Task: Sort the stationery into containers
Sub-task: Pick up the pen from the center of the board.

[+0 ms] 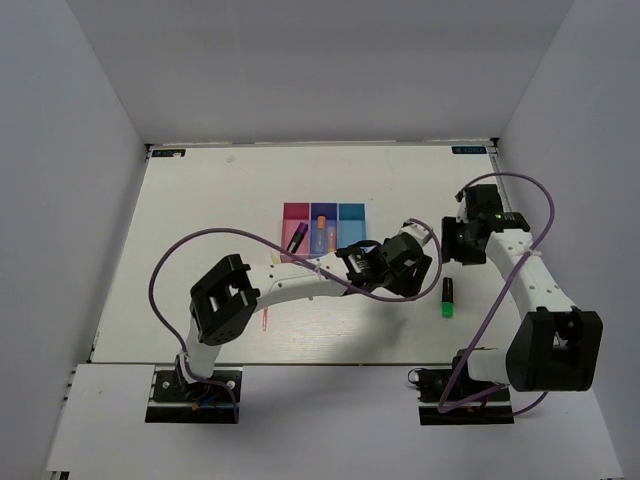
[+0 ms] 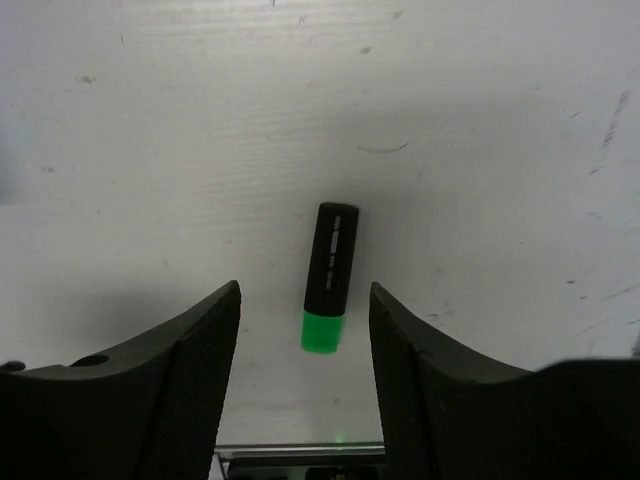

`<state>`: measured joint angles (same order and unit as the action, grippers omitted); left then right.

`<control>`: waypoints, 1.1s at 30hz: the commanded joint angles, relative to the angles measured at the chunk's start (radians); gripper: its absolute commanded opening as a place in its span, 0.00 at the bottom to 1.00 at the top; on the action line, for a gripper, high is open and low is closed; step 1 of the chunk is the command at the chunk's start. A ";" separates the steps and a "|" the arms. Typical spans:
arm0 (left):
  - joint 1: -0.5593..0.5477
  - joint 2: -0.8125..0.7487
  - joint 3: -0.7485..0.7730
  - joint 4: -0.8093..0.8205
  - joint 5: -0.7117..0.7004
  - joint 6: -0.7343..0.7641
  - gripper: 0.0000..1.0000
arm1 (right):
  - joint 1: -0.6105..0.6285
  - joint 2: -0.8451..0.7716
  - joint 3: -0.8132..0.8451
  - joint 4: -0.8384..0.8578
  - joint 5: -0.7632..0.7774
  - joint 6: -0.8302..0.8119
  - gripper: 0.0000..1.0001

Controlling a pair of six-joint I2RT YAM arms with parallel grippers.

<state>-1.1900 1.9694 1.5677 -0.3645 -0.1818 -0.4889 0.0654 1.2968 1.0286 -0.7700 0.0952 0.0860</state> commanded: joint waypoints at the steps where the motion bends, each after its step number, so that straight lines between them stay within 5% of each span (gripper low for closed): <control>1: 0.020 -0.037 0.012 -0.022 0.022 -0.083 0.73 | -0.009 -0.011 -0.059 -0.028 -0.152 -0.048 0.60; 28: -0.005 -0.385 -0.369 -0.024 -0.077 -0.051 0.73 | -0.039 0.252 -0.190 0.055 -0.100 -0.063 0.56; 33: -0.006 -0.518 -0.467 -0.030 -0.143 -0.042 0.73 | -0.038 0.289 -0.199 0.052 -0.106 -0.060 0.44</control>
<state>-1.1931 1.5532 1.1477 -0.3916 -0.2577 -0.5457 0.0319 1.5616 0.8536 -0.7284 -0.0093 0.0208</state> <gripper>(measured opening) 0.727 0.475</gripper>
